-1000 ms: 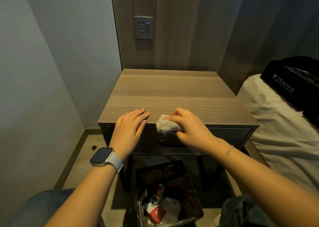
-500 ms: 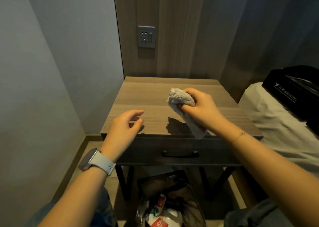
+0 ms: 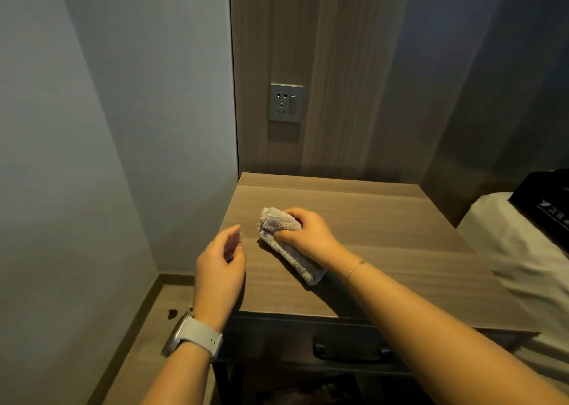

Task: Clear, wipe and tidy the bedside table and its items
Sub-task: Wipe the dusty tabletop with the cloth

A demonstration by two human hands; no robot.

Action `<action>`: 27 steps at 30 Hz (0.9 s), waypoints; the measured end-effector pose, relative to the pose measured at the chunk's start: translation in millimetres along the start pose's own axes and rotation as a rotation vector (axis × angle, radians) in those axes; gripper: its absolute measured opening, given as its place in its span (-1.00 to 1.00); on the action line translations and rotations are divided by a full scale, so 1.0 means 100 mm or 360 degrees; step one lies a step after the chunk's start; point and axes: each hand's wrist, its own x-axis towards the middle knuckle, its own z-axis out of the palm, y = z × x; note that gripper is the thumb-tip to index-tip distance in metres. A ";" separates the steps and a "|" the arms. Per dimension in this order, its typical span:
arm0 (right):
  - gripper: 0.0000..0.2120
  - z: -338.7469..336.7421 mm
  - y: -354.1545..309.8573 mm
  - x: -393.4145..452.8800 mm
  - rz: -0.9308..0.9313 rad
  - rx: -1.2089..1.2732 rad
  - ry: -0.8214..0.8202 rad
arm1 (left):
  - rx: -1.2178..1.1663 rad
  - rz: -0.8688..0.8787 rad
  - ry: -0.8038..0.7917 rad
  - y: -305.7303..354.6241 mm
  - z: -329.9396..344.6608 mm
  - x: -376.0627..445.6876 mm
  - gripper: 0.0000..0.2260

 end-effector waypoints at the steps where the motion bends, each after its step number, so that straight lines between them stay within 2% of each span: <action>1: -0.64 -0.02 -0.02 -0.02 0.0009 0.0025 -0.0014 | -0.0007 -0.0012 -0.0008 -0.01 0.00 0.01 -0.65; 4: -0.58 -0.17 -0.07 -0.21 0.0016 0.0107 0.0074 | -0.0067 -0.0037 -0.0050 -0.01 -0.04 0.00 -0.66; 8: -0.66 -0.37 -0.12 -0.73 -0.0032 0.0215 0.0226 | -0.0171 0.0000 -0.0080 0.17 -0.08 -0.17 -0.67; 14: -0.70 -0.51 -0.04 -1.64 0.0195 0.0420 0.0329 | -0.0468 -0.0002 -0.0436 0.62 -0.01 -0.84 -0.74; 27: -0.69 -1.02 0.53 -3.18 0.0397 0.0456 0.0759 | -0.0638 -0.0113 -0.0779 1.27 0.66 -1.95 -0.76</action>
